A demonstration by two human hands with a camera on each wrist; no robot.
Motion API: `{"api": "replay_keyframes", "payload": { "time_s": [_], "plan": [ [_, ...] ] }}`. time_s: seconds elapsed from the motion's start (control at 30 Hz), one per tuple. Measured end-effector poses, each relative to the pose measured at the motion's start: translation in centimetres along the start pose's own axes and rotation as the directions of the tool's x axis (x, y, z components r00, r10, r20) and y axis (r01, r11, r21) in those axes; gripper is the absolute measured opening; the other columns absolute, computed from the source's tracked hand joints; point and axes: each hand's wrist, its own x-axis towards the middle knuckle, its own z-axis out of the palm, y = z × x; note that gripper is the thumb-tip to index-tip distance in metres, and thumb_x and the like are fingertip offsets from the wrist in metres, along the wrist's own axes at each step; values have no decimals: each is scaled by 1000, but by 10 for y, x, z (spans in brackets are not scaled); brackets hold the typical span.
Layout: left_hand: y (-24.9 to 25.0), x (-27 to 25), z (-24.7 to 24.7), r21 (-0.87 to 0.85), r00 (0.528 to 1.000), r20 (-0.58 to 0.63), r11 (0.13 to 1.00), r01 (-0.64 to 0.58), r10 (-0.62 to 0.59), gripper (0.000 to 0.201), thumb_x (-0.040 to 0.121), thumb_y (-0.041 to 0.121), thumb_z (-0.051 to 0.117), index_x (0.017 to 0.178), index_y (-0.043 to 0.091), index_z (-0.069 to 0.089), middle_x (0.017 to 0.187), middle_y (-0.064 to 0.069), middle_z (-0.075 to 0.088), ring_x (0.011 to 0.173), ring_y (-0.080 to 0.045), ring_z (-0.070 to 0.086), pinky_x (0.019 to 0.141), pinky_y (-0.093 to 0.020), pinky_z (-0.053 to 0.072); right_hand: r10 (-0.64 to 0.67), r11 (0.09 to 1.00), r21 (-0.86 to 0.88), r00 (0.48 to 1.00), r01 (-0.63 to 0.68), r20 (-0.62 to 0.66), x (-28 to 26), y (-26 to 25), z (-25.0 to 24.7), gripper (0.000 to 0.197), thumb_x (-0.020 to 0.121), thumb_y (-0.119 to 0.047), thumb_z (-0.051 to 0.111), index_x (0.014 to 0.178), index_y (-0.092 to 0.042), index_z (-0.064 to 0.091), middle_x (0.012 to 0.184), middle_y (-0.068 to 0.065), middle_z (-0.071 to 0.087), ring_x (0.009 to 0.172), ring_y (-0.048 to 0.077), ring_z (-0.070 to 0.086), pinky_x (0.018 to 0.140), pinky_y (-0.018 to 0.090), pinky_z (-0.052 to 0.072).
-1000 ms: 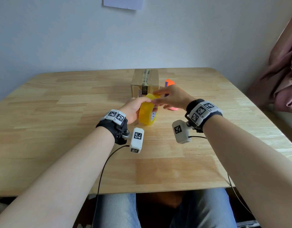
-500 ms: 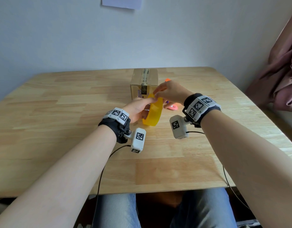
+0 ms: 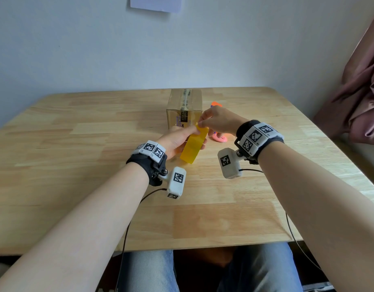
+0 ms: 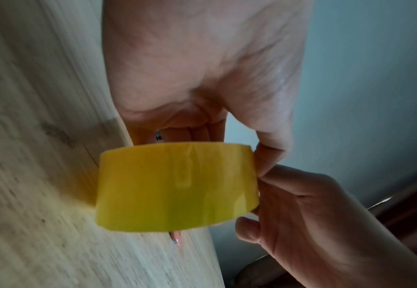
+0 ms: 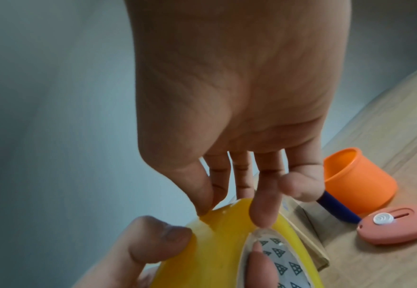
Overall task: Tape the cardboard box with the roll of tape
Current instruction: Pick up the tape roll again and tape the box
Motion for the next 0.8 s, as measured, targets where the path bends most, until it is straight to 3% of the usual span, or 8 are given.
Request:
{"api": "replay_keyframes", "payload": {
  "time_s": [0.13, 0.23, 0.33, 0.43, 0.53, 0.63, 0.7, 0.8],
  "plan": [
    [-2, 2, -3, -48, 999, -37, 999, -1, 0, 35, 94, 20, 65, 120, -2, 69, 99, -16, 80, 84, -29, 76, 95, -46, 56, -44, 999, -1, 999, 44, -24, 0, 4, 1, 11, 101, -27, 60, 105, -19, 66, 93, 3, 72, 68, 8, 67, 55, 27, 53],
    [-1, 0, -5, -67, 999, -41, 998, 3, -6, 38, 95, 17, 63, 125, -6, 67, 98, -17, 79, 80, -27, 75, 99, -48, 54, -120, 992, 26, 991, 122, -66, -1, 7, 0, 21, 96, -27, 69, 115, -21, 72, 107, -10, 72, 65, 6, 71, 54, 26, 57],
    [0, -2, -6, -34, 1000, -25, 999, 1, -2, 38, 95, 16, 64, 125, -7, 67, 108, -22, 78, 88, -31, 74, 101, -50, 53, -130, 991, 12, 987, 132, -96, -2, 5, 0, 16, 92, -30, 73, 107, -28, 79, 85, -19, 72, 61, 4, 70, 52, 22, 51],
    [1, -3, -5, -32, 1000, -24, 1000, -2, 1, 39, 94, 15, 64, 125, -9, 67, 117, -26, 75, 94, -34, 71, 103, -52, 52, -127, 992, -10, 985, 126, -118, 2, 4, 1, 8, 90, -30, 76, 97, -27, 80, 74, -7, 74, 56, 2, 67, 56, 31, 56],
    [2, -4, -2, -13, 1000, -18, 1000, 5, -5, 42, 94, 16, 65, 128, -9, 65, 107, -21, 78, 86, -31, 74, 100, -48, 54, -116, 993, -38, 986, 112, -123, 5, 4, 1, 9, 93, -32, 73, 97, -26, 77, 72, 0, 73, 54, 4, 64, 60, 33, 58],
    [4, -4, 1, 10, 1000, -24, 1000, 5, -5, 41, 94, 18, 65, 127, -7, 66, 101, -18, 79, 80, -27, 76, 98, -47, 55, -104, 993, -69, 986, 96, -128, 6, 3, 4, 12, 97, -32, 66, 100, -24, 75, 68, -2, 66, 58, 9, 61, 54, 25, 49],
    [5, -4, 2, 24, 1000, -29, 1000, 0, 1, 41, 94, 18, 66, 126, -6, 66, 99, -17, 80, 78, -26, 77, 96, -46, 56, -96, 992, -97, 988, 85, -119, 9, 4, 7, 17, 100, -32, 61, 104, -21, 73, 75, -2, 66, 65, 12, 61, 54, 25, 47],
    [6, -5, 2, 40, 1000, -29, 999, -3, 4, 40, 94, 20, 67, 125, -5, 67, 101, -17, 80, 79, -26, 77, 94, -45, 57, -111, 984, -148, 990, 98, -85, 13, 5, 9, 24, 104, -30, 53, 108, -16, 72, 103, 3, 70, 79, 16, 62, 62, 28, 48]
  ]
}}
